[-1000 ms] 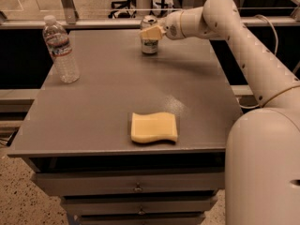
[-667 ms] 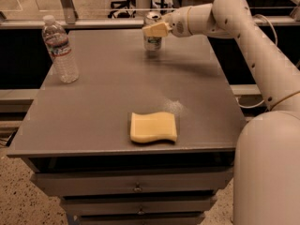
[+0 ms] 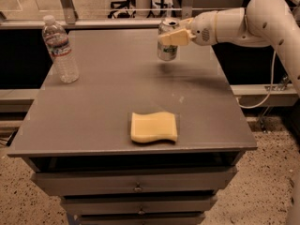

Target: Move 7up can near sponge

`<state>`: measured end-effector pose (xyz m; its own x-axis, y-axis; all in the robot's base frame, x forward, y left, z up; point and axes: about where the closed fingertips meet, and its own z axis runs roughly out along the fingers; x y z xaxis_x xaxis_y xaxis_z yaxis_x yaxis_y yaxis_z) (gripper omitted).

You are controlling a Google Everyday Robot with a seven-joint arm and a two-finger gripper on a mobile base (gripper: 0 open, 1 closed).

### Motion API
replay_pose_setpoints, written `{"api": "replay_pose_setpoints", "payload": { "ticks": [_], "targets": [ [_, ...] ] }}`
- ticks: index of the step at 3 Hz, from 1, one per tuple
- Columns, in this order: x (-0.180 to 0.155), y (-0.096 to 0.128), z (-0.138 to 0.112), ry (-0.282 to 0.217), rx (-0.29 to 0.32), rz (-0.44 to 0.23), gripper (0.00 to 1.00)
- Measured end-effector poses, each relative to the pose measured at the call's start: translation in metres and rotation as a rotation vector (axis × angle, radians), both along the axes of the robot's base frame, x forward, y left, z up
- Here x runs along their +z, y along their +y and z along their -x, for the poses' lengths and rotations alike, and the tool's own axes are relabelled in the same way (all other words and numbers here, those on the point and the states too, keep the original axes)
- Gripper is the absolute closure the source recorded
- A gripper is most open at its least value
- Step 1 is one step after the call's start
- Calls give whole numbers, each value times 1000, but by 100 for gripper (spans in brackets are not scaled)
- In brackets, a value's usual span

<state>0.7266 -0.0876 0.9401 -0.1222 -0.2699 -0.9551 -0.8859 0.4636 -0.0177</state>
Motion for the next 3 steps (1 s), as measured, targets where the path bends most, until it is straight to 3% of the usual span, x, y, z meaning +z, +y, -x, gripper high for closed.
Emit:
{"api": "replay_pose_setpoints", "payload": {
  "ticks": [1,2,3],
  "targets": [
    [-1,5,0,10,14,5,100],
    [1,10,28,32,73,28,100],
    [2,14,76,54,140,30,100]
  ]
}}
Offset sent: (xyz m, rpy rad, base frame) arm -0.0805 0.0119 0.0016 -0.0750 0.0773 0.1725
